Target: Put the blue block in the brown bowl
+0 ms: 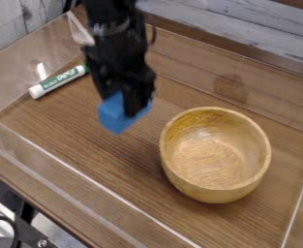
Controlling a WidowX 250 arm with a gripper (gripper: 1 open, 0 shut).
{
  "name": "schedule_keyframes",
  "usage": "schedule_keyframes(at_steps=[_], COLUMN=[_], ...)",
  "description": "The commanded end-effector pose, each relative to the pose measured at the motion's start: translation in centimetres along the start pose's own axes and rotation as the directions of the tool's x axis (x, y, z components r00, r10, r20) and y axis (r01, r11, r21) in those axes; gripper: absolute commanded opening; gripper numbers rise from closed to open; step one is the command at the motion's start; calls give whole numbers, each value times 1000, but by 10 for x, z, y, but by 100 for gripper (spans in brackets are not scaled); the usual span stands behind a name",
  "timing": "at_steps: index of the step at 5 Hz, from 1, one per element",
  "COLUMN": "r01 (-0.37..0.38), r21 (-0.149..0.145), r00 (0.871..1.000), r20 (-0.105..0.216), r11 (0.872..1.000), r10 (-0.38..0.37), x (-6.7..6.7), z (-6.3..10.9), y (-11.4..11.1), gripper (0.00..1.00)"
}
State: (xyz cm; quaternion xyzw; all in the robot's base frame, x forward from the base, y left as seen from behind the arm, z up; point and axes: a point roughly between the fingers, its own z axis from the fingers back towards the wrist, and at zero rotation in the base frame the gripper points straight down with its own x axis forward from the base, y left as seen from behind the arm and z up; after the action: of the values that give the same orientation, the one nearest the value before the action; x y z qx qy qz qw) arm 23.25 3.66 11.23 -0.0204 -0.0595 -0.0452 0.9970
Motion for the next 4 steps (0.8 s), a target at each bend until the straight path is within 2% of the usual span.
schedule_keyframes(at_steps=[1, 2, 4], r01=[-24, -24, -21], r21=[47, 49, 32], r00=[995, 992, 991], r20=[98, 128, 131], r11=[999, 998, 999], r10=[19, 18, 16], x=[22, 29, 19], z=[42, 35, 42], y=[9, 15, -26], gripper=[0, 0, 0])
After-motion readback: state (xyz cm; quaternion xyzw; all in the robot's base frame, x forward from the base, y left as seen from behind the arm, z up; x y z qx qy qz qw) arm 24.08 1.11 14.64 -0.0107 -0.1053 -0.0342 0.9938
